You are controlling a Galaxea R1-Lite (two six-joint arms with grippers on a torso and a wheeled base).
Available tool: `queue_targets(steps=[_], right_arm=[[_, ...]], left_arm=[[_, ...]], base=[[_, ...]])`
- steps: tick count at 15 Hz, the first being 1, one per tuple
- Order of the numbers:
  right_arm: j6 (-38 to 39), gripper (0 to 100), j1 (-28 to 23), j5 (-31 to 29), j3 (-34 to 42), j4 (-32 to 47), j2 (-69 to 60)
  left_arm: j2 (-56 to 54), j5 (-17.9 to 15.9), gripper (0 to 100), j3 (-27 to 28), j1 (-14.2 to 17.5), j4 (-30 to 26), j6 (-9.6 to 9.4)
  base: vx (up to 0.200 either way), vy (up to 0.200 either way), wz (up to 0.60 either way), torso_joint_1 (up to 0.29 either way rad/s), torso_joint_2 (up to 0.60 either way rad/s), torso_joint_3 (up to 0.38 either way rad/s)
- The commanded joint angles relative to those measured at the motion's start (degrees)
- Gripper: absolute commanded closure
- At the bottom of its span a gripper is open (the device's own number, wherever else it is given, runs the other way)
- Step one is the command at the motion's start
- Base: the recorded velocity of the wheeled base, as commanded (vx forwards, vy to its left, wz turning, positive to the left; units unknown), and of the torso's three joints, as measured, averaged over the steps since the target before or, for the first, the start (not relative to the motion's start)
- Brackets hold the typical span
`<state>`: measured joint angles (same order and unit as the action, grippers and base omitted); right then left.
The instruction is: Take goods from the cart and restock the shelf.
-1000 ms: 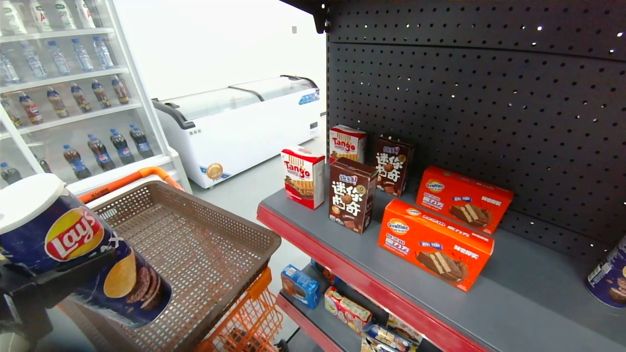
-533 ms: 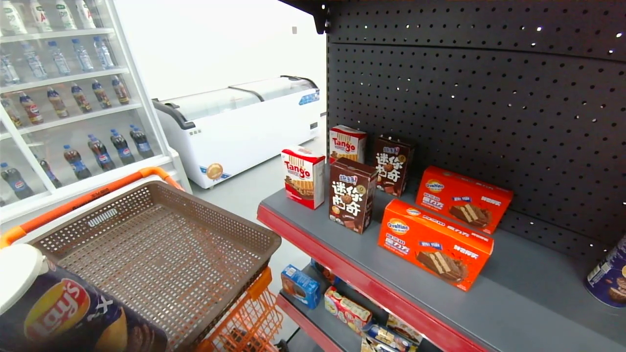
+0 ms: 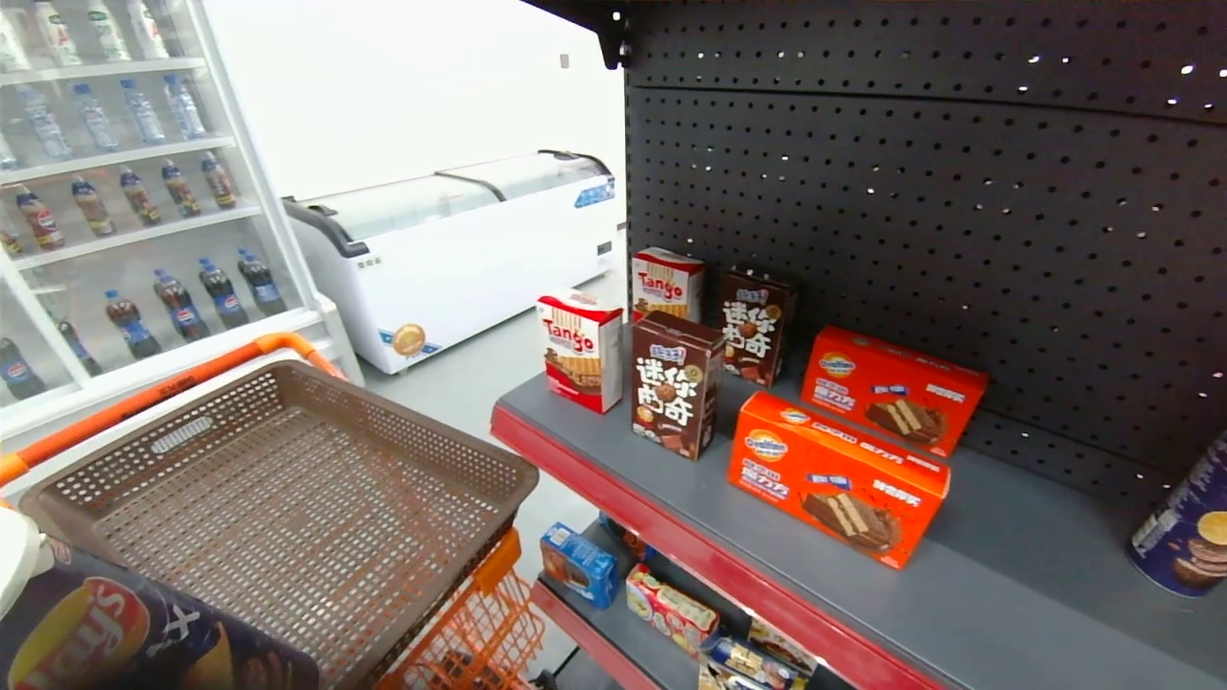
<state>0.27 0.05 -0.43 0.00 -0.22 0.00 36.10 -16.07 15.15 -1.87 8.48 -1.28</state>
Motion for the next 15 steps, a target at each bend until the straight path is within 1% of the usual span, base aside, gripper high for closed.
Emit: queue_targets(steps=[1, 3, 4, 5, 6, 7, 9, 10, 11, 12, 14, 15], right_arm=[[0.0, 0, 0.04, -0.01, 0.0, -0.04, 0.0], [0.0, 0, 0.04, -0.01, 0.0, -0.04, 0.0], [0.0, 0, 0.04, -0.01, 0.0, -0.04, 0.0], [0.0, 0, 0.04, -0.01, 0.0, -0.04, 0.0], [0.0, 0, 0.04, -0.01, 0.0, -0.04, 0.0], [0.0, 0, 0.04, -0.01, 0.0, -0.04, 0.0], [0.0, 0, 0.04, -0.01, 0.0, -0.04, 0.0], [0.0, 0, 0.04, -0.01, 0.0, -0.04, 0.0], [0.0, 0, 0.04, -0.01, 0.0, -0.04, 0.0], [0.0, 0, 0.04, -0.01, 0.0, -0.04, 0.0], [0.0, 0, 0.04, -0.01, 0.0, -0.04, 0.0], [0.0, 0, 0.04, -0.01, 0.0, -0.04, 0.0]], left_arm=[[0.11, -0.28, 100, -0.04, -0.68, 0.04, -0.04], [0.03, -2.21, 100, 0.05, -3.58, -0.05, 0.05], [0.03, -8.54, 100, 0.84, -8.33, -0.22, 0.49], [0.03, -11.53, 100, 1.11, -10.35, -0.49, 0.75], [0.55, -16.1, 100, 2.51, -14.22, -1.98, 2.16], [2.22, -17.42, 100, 3.22, -16.06, -2.42, 3.57], [6.53, -17.68, 100, 4.53, -18.44, -1.8, 4.53], [7.23, -17.59, 100, 4.8, -18.96, -1.8, 4.53], [7.94, -17.42, 100, 5.06, -20.46, -1.8, 4.62], [8.02, -17.33, 100, 5.06, -21.16, -1.98, 4.62], [7.85, -17.33, 100, 4.45, -21.25, -2.16, 4.62], [7.76, -17.16, 100, 4.27, -21.16, -2.24, 4.62]], base=[[0.0, 0.0, -0.6, -0.002, 0.0, 0.007], [0.0, 0.0, -0.6, 0.012, 0.0, 0.005], [0.0, 0.0, -0.6, 0.002, -0.01, 0.002], [0.0, 0.0, -0.6, -0.002, 0.0, -0.002], [0.0, 0.0, -0.6, 0.002, 0.0, 0.002], [0.0, 0.0, -0.6, 0.002, 0.0, 0.002], [0.0, 0.0, -0.6, 0.0, 0.0, -0.002], [0.0, 0.0, -0.6, 0.002, 0.0, 0.017], [0.0, 0.0, -0.6, 0.012, 0.0, 0.002], [0.0, 0.0, -0.6, 0.007, 0.0, 0.002], [0.0, 0.0, -0.6, 0.002, 0.0, 0.002], [0.0, 0.0, 0.0, 0.0, 0.0, 0.0]])
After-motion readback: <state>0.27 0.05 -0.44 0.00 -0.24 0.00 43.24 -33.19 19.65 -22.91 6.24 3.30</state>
